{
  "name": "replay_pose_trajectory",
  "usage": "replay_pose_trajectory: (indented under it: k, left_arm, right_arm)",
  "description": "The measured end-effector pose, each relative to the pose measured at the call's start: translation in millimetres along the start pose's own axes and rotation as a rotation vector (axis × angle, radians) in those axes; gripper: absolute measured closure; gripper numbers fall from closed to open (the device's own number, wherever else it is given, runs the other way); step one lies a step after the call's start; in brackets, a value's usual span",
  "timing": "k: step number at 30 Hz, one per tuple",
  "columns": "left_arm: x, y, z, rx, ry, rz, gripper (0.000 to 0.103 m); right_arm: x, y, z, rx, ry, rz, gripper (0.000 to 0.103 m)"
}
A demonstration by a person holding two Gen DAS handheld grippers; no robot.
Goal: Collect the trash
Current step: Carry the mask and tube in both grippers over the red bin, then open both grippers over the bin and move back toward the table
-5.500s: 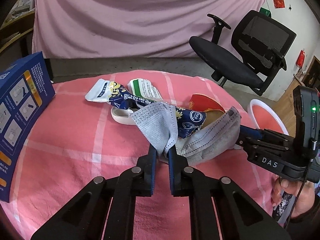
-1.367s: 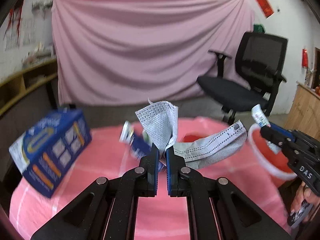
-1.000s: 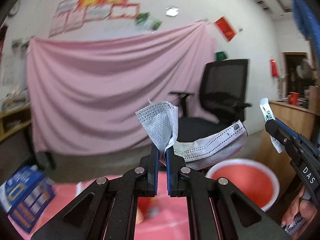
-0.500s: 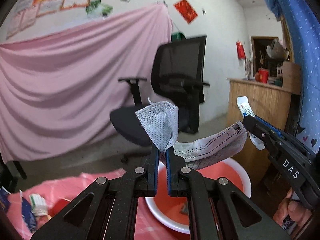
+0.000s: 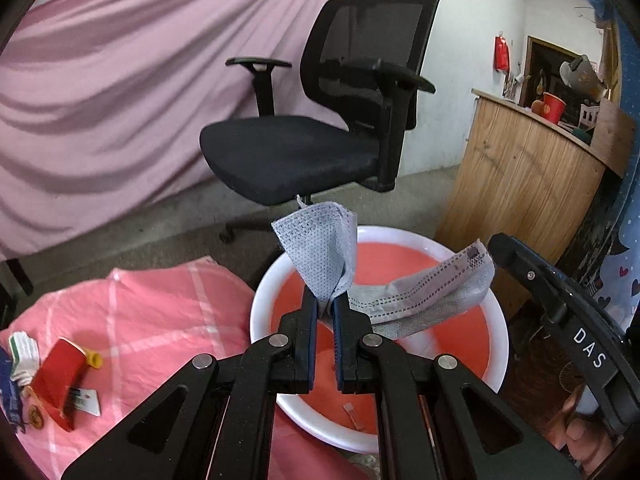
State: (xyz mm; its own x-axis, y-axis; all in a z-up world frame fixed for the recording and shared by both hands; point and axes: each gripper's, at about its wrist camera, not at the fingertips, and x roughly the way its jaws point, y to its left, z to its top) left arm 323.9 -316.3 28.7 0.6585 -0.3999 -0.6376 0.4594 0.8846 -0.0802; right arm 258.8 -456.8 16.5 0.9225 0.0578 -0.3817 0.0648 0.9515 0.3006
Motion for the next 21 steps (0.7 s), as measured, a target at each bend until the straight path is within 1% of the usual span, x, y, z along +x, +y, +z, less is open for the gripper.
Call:
replay_pose_trajectory:
  k: [1,4,6,9,10,11,12,13,15,18,19,20,21]
  left_arm:
    - [2,-1,-1,-0.003,0.012,-0.002,0.096]
    - [3,3,-7,-0.02,0.041,-0.014,0.087]
    - [0,6,-12,-0.029,0.045,-0.013,0.076]
    - [-3,11,-15,-0.041,0.039,-0.002,0.074]
    - [-6,14,-16,-0.05,0.034,0.002,0.074]
    - [-9,17,-16,-0.059,0.028,0.006,0.073]
    - [-12,21,-16,-0.069,0.02,0.011,0.071]
    - [-15,26,-17,-0.081,0.01,0.018,0.069]
    - [-25,36,-18,-0.107,-0.017,0.031,0.062]
    - [-45,50,-20,-0.145,-0.066,0.061,0.06]
    - [-51,55,-21,-0.154,-0.08,0.07,0.059]
    - [-60,62,-22,-0.165,-0.101,0.086,0.059]
    - [-68,67,-23,-0.173,-0.118,0.1,0.056]
  right_arm:
    - [2,-2,-1,0.01,0.011,0.001,0.087]
    - [3,-5,-1,0.025,0.026,0.0,0.087]
    - [2,-5,-1,0.029,0.027,0.0,0.087]
    - [2,-5,-2,0.024,0.029,-0.005,0.087]
    - [1,-4,-2,0.021,0.026,-0.005,0.083]
    - [1,-3,-1,0.019,0.022,-0.006,0.077]
    - [0,-1,-1,0.015,0.016,-0.004,0.075]
    - [-1,1,0,0.01,0.01,-0.002,0.075]
    - [-3,6,0,-0.007,-0.005,0.003,0.075]
    - [-7,17,2,-0.027,-0.029,0.015,0.074]
    - [-8,19,3,-0.031,-0.037,0.02,0.071]
    - [-9,24,3,-0.038,-0.05,0.026,0.065]
    - [-11,29,4,-0.046,-0.063,0.032,0.061]
